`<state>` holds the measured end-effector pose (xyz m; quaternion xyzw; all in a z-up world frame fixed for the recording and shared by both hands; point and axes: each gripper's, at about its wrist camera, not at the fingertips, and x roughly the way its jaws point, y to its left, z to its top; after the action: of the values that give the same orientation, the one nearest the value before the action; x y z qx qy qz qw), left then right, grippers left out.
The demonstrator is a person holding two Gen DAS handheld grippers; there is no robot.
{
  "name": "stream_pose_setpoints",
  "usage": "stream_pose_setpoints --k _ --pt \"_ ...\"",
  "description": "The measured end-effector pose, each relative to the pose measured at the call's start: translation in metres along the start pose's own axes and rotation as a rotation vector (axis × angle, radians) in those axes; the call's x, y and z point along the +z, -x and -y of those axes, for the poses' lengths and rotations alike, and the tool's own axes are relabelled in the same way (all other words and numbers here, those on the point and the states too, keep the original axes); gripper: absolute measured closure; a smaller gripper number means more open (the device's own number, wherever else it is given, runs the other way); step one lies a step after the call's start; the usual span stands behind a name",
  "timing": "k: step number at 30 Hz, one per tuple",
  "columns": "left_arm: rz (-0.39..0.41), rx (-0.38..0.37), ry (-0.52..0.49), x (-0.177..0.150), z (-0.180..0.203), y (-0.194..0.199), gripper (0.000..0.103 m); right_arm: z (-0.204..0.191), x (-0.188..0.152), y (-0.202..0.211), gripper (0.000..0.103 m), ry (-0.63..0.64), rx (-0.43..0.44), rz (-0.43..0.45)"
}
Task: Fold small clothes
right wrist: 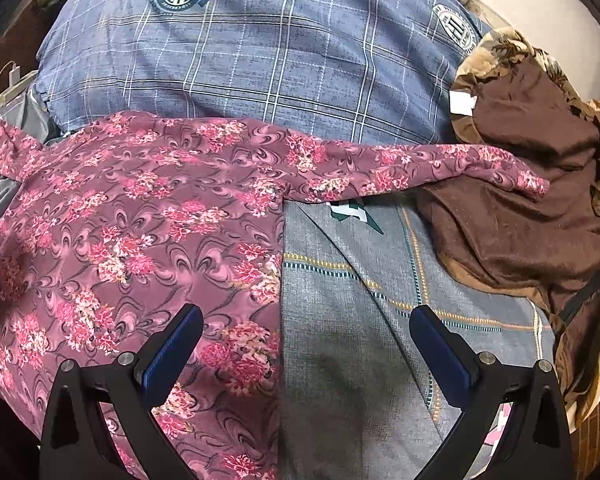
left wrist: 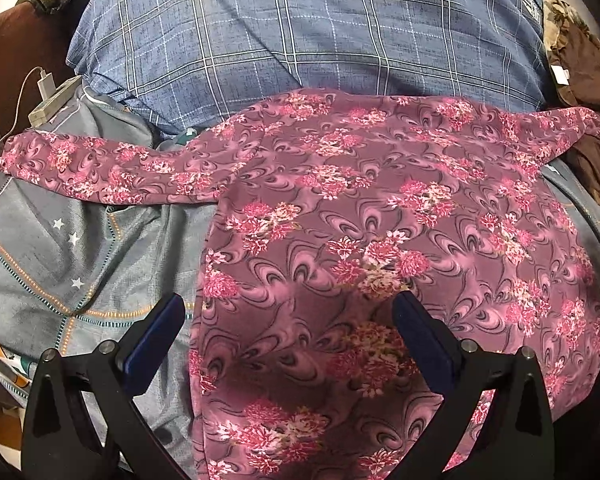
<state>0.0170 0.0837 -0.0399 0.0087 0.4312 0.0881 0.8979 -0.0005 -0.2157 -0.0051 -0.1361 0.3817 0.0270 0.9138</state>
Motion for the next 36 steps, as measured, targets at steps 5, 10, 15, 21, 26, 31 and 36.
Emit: stream_pose_setpoints --k 5,10,15,21,26,31,36 --pt "-0.004 0.001 -0.003 0.0 0.001 -0.002 0.0 0.001 0.0 -0.001 0.0 -0.005 -0.002 -0.004" --pt "-0.01 -0.003 -0.004 -0.001 0.001 -0.003 0.0 0.001 -0.001 -0.002 0.0 0.0 -0.003 -0.006" --pt "-0.008 -0.007 -0.011 -0.001 0.003 -0.002 0.0 0.0 -0.001 -0.002 0.0 0.0 -0.002 -0.007" --pt "-0.003 -0.012 -0.017 0.001 0.004 0.0 0.0 -0.001 -0.001 -0.003 0.0 0.001 0.001 -0.005" --pt "-0.012 -0.017 -0.014 0.004 0.006 -0.003 0.0 -0.001 -0.001 -0.004 0.0 -0.004 0.015 -0.008" --pt "-0.019 -0.015 -0.019 0.007 0.007 -0.006 0.0 0.0 0.0 -0.009 0.0 -0.007 0.025 -0.013" --pt "-0.03 -0.022 -0.011 0.012 0.009 -0.013 0.0 0.007 0.002 -0.016 0.0 -0.047 0.055 -0.02"
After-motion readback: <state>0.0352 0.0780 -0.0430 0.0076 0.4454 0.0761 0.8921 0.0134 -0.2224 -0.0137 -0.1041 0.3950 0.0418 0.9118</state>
